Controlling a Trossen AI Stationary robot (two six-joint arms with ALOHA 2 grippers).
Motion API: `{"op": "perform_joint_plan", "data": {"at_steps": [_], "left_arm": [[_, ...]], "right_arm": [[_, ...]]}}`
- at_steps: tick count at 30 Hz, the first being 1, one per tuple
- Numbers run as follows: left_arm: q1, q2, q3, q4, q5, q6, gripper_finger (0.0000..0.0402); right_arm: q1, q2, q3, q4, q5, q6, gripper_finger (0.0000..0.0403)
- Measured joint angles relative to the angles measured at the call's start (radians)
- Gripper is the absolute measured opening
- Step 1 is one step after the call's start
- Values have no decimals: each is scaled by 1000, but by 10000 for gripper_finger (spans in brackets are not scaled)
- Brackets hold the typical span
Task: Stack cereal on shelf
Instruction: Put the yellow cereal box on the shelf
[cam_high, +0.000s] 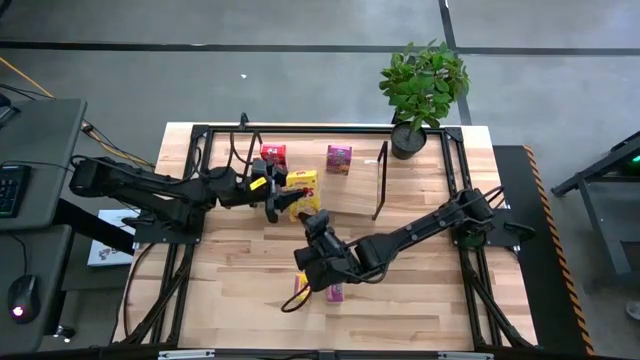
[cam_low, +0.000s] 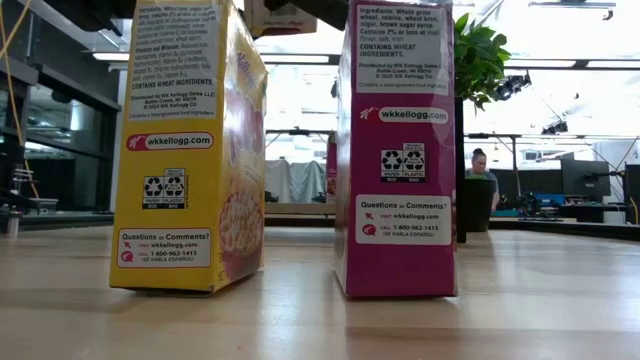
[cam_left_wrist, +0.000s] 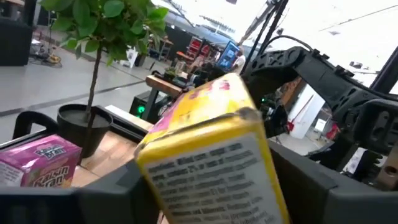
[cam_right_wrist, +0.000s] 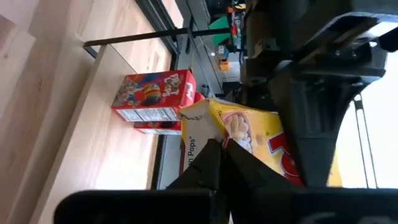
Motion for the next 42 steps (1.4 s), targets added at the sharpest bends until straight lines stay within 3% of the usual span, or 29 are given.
{"op": "perform_joint_plan", "data": {"at_steps": [3,7,14,19,24,28,31,37,42], "left_arm": [[2,0,0,-9,5,-5,190],[2,0,1,-9,6,1,150],[3,-18,-1,-37,-43,103,134],[3,-61,-1,-79,-90,243,134],[-1,-37,1,-119,-2,425,134],[-12,59,0,-152,13,584,132],[-13,146,0,-73,2,626,132],[-8,272,0,4,-406,442,131],[-30,341,0,17,-556,307,131]], "right_arm": [[-1,0,0,-1,-13,19,15],[0,0,0,-1,-13,25,73],[21,-20,0,-100,22,126,192],[39,-112,0,-450,-75,523,222],[39,-214,-8,-792,-167,1034,224],[52,-272,-103,-809,-122,1149,224],[56,-302,-183,-757,-93,1177,224],[42,-314,-291,-724,-85,1223,224],[31,-314,-309,-718,-45,1247,224]]}}
